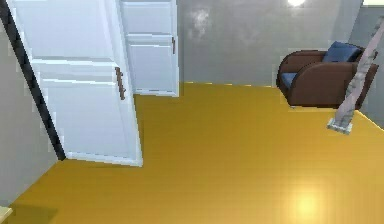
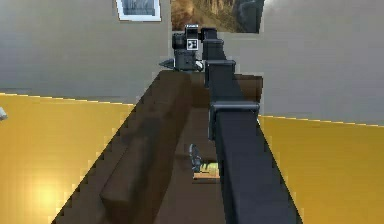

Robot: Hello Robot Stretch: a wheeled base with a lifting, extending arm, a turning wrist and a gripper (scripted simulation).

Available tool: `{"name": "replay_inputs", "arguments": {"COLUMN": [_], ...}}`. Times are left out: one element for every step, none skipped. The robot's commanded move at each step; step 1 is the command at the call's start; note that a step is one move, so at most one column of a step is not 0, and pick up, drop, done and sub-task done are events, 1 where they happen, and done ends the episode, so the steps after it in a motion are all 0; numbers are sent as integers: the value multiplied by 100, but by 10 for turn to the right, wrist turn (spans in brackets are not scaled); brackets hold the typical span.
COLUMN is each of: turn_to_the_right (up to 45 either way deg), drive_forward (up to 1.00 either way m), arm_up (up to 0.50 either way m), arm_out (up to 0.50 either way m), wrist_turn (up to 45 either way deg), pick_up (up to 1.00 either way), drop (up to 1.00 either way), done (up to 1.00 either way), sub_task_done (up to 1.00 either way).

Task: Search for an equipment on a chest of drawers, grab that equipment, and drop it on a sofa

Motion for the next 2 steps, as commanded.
{"name": "replay_inputs", "arguments": {"turn_to_the_right": [0, 0], "drive_forward": [0, 0], "arm_up": [0, 0], "arm_out": [0, 0], "wrist_turn": [450, 90], "pick_up": [0, 0], "drop": [0, 0], "done": [0, 0], "sub_task_done": [0, 0]}}
